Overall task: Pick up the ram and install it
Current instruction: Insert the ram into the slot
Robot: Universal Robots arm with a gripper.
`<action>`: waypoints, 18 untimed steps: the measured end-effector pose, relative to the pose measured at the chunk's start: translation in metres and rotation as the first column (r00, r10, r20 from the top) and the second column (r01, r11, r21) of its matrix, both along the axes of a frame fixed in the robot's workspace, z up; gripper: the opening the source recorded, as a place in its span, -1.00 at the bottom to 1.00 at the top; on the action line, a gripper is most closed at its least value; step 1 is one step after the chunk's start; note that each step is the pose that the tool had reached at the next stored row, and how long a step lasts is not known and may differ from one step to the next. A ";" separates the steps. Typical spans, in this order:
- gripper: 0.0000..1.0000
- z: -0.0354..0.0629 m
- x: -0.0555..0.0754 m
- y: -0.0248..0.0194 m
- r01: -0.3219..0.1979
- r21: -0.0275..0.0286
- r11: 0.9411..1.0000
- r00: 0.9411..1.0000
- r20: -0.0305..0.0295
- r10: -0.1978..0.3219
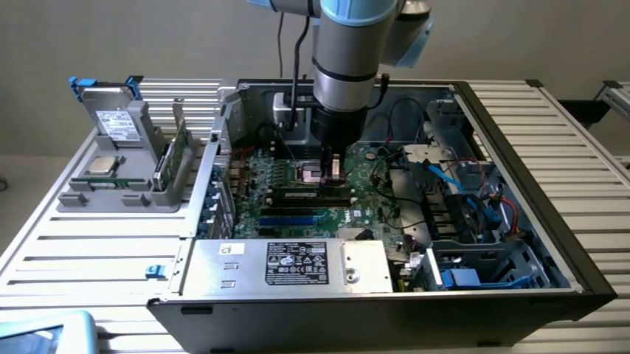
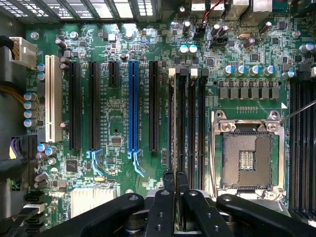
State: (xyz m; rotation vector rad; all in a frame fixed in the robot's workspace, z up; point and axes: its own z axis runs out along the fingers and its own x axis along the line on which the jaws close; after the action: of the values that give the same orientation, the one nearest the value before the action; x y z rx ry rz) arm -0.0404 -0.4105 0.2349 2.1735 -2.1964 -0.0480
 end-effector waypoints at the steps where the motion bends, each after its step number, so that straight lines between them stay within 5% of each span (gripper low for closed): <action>1: -0.74 -0.0002 0.000 0.0000 0.000 0.000 1.000 1.000 0.000 0.000; 18: -0.74 -0.0032 0.000 0.0000 0.000 0.000 1.000 1.000 0.000 0.000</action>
State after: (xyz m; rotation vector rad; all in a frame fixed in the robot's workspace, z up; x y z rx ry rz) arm -0.0402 -0.4105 0.2317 2.1736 -2.1960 -0.0480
